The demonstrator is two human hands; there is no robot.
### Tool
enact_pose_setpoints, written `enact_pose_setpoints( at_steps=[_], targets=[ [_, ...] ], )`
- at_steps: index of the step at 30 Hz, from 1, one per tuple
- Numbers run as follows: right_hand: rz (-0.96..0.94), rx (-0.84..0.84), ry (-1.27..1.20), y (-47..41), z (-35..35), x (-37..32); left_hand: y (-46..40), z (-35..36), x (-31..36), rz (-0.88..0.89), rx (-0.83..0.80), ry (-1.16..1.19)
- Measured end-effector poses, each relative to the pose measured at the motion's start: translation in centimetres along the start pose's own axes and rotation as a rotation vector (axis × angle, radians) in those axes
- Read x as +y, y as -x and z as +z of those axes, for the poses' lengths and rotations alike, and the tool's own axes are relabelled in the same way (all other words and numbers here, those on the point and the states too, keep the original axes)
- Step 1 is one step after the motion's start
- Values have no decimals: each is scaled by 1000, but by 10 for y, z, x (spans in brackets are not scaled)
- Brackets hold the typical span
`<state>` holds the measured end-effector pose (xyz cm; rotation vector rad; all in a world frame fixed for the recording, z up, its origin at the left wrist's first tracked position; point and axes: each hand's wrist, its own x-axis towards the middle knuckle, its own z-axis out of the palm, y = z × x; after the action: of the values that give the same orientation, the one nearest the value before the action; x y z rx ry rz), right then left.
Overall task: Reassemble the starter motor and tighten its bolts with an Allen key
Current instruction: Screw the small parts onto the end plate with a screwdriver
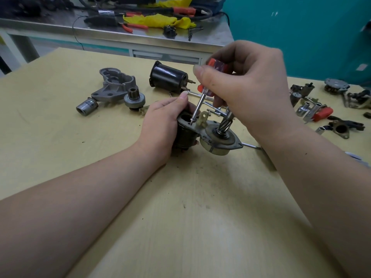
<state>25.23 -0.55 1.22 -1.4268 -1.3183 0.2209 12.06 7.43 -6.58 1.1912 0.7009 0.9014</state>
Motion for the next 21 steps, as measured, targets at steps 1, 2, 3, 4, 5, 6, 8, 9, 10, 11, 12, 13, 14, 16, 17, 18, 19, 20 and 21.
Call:
enact_pose_setpoints(
  at_steps=[1,2,3,4,5,6,8,9,10,11,12,13,14,16,17,18,19,20,21],
  targets=[
    [0,0,1,0,0,0,0,0,0,0,0,3],
    [-1,1,4,0,0,0,0,0,-1,0,-1,3],
    [-2,3,8,-1,0,0,0,0,-1,0,-1,2],
    [-2,6,12,-1,0,0,0,0,-1,2,-2,1],
    [-2,7,16,-1,1,1,0,0,-1,2,-3,0],
    [-1,7,18,-1,1,1,0,0,-1,2,-5,-3],
    [2,8,19,-1,1,1,0,-1,-1,0,-7,-8],
    [3,10,19,-1,0,2,0,-1,-1,-2,-7,-10],
    [4,11,20,-1,0,2,0,-1,-1,-4,-5,-11],
    [5,11,23,-1,0,2,0,-1,0,-3,-3,-8],
    [5,9,27,-1,0,2,0,-1,0,-2,-2,-1],
    [4,6,33,-2,0,2,0,0,0,-1,-1,4],
    [4,3,38,-2,0,2,1,0,0,-1,1,5],
    [4,1,39,-2,0,2,1,1,1,-5,6,8],
    [4,0,38,-2,0,3,1,1,1,-5,8,12],
    [3,-2,42,-2,-1,2,1,1,1,-6,10,16],
    [3,-4,48,-2,-1,2,1,1,1,-8,12,18],
    [4,-6,53,-2,-1,2,1,1,1,-10,13,17],
    [5,-6,56,-2,-1,2,1,1,1,-12,13,14]
  ],
)
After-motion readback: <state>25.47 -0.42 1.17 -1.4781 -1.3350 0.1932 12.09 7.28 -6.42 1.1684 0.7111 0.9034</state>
